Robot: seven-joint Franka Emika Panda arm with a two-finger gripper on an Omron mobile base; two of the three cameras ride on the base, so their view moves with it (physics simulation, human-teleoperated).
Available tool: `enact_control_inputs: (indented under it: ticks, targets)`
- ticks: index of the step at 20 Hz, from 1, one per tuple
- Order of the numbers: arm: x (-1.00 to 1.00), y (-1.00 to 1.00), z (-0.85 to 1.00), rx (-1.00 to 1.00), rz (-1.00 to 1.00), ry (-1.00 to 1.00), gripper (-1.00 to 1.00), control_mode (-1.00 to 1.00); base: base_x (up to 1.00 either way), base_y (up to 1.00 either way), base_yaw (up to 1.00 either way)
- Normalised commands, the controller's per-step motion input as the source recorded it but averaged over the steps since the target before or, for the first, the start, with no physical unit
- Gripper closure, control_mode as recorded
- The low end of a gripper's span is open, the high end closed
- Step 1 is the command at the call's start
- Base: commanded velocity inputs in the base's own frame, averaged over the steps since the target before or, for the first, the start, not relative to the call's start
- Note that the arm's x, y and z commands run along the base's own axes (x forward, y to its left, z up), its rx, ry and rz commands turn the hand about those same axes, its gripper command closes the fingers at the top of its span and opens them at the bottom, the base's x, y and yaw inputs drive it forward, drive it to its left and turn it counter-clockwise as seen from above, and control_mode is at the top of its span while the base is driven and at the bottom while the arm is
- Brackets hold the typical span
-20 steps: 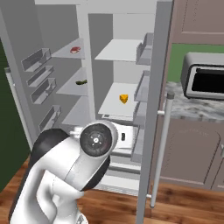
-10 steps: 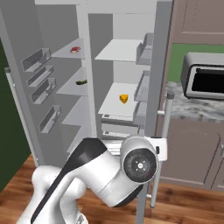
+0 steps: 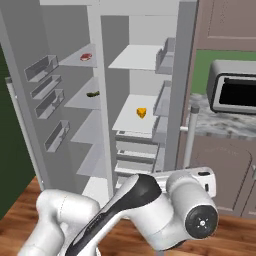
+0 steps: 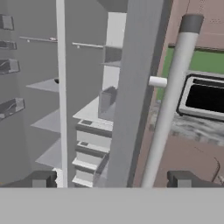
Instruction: There's a steak in the fridge that needs to be moved to the freezer for freezing. Pick up the steak from the fridge, place it on any shelf in the freezer, and close the fridge and freezer doors when done.
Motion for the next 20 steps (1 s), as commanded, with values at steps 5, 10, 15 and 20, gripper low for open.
enact_control_inputs:
  ticks: [5, 10, 15, 20]
  targets:
    - [0.50, -0.31, -0.29, 0.00, 0.22, 0.01, -1.00, -1.00, 0.00, 0.00, 0.00]
    - [0.52, -0.33, -0.31, 0.00, 0.29, 0.00, -1.00, -1.00, 0.00, 0.00, 0.00]
    - [0.47, -0.39, -0.22, 0.02, 0.26, -0.05, -1.00, -1.00, 0.00, 0.00, 0.00]
    - [0.47, -0.25, -0.15, 0.02, 0.19, -0.01, -1.00, -1.00, 0.00, 0.00, 0.00]
